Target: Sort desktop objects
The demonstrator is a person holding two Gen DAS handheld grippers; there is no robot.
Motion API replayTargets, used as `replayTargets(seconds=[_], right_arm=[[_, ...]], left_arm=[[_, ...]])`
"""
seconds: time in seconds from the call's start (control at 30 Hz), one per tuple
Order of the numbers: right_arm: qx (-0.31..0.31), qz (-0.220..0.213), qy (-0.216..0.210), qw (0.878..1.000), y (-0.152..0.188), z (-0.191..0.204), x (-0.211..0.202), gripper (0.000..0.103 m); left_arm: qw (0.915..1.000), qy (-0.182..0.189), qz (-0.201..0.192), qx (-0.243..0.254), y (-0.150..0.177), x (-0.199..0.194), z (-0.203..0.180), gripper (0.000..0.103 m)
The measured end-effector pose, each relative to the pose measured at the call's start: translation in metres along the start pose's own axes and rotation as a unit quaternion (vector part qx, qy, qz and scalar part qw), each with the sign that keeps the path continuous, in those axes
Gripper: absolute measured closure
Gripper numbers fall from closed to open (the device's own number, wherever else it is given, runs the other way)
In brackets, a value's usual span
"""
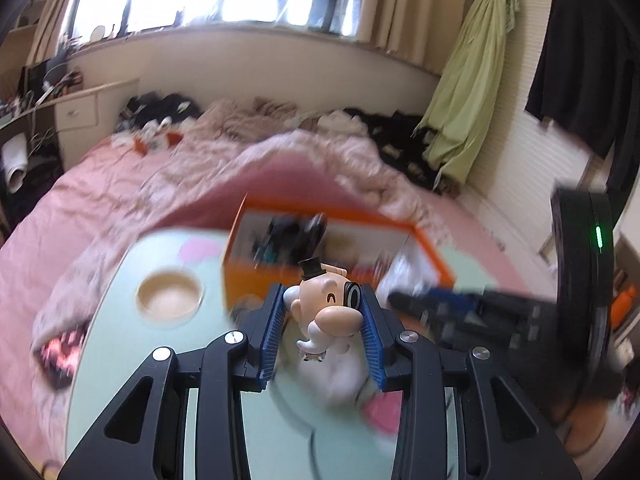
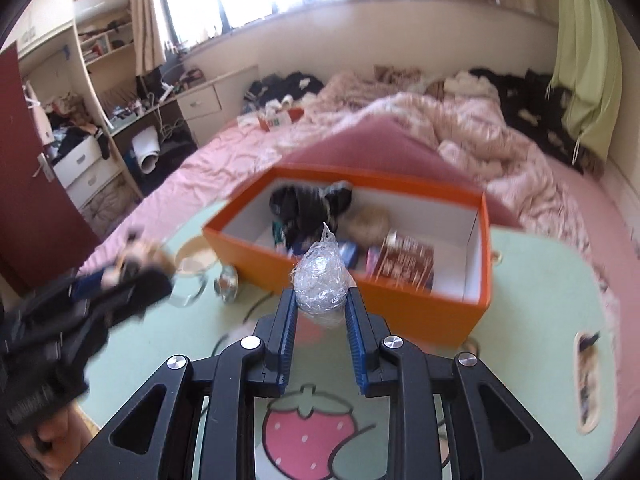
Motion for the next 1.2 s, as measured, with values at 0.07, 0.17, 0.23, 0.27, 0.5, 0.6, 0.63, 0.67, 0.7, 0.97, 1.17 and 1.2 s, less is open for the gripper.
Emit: replayTargets(seconds=[0.07, 0.17, 0.23, 0.27, 0.5, 0.6, 0.63, 0.67, 0.7, 0.97, 1.17, 1.2], right_arm=[[-0.003, -0.014, 0.009, 1.0, -0.012, -0.002, -0.002, 0.079], [-0.009, -0.025, 0.028, 0.999, -0.027, -0.008, 0.005, 0.079], [-0.007, -0.023, 0.036, 0.999, -0.034, -0.015, 0.017, 0.079], [-0.006, -0.016, 0.04, 0.999, -0.036, -0.019, 0.024, 0.078], [0.033, -0.003, 0.008, 0.999, -0.03, -0.039, 0.043, 0.049], [0.031, -0.014, 0.002, 0.999, -0.024, -0.036, 0.028, 0.045], [0.024, -0.011, 0.001, 1.0, -0.02, -0.032, 0.024, 0.044], [0.022, -0.012, -0.004, 1.0, -0.015, -0.03, 0.018, 0.044], [0.024, -0.01, -0.011, 1.0, -0.008, -0.028, 0.012, 0.044], [0.006, 0.057, -0.023, 0.998, 0.056, -0.01, 0.003, 0.043], [0.007, 0.093, 0.005, 0.996, 0.083, -0.016, 0.006, 0.038], [0.009, 0.095, 0.011, 0.995, 0.084, -0.018, 0.006, 0.036]], left_arm=[[1.0, 0.005, -0.004, 0.006, -0.022, 0.011, -0.006, 0.065], [0.9996, -0.017, 0.001, 0.025, -0.047, 0.042, -0.011, 0.065], [0.999, -0.021, 0.024, 0.031, -0.048, 0.065, -0.01, 0.065], [0.9988, -0.013, 0.039, 0.027, -0.045, 0.077, -0.008, 0.065], [0.9983, 0.003, 0.052, -0.024, -0.022, 0.078, 0.012, 0.029], [0.999, 0.0, 0.042, -0.014, -0.014, 0.056, 0.015, 0.028], [0.999, 0.001, 0.042, -0.013, -0.009, 0.047, 0.016, 0.027], [0.9989, -0.001, 0.045, -0.009, -0.001, 0.037, 0.017, 0.026], [0.9988, -0.002, 0.049, -0.006, 0.007, 0.03, 0.018, 0.026], [0.9923, -0.042, 0.116, -0.011, 0.092, 0.007, 0.02, 0.024], [0.9893, -0.092, 0.111, -0.02, 0.122, 0.005, 0.02, 0.023], [0.9885, -0.099, 0.113, -0.012, 0.123, 0.006, 0.019, 0.023]])
Point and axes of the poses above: each gripper's, at about its wrist camera, not at the fingertips, and x roughly the way its jaws point, z to its left, y to its underside, the point moved 5 cm from there along x, roughly the way its jaws point, and after that the axes turned 1 degree about z, right-handed, at the moved point
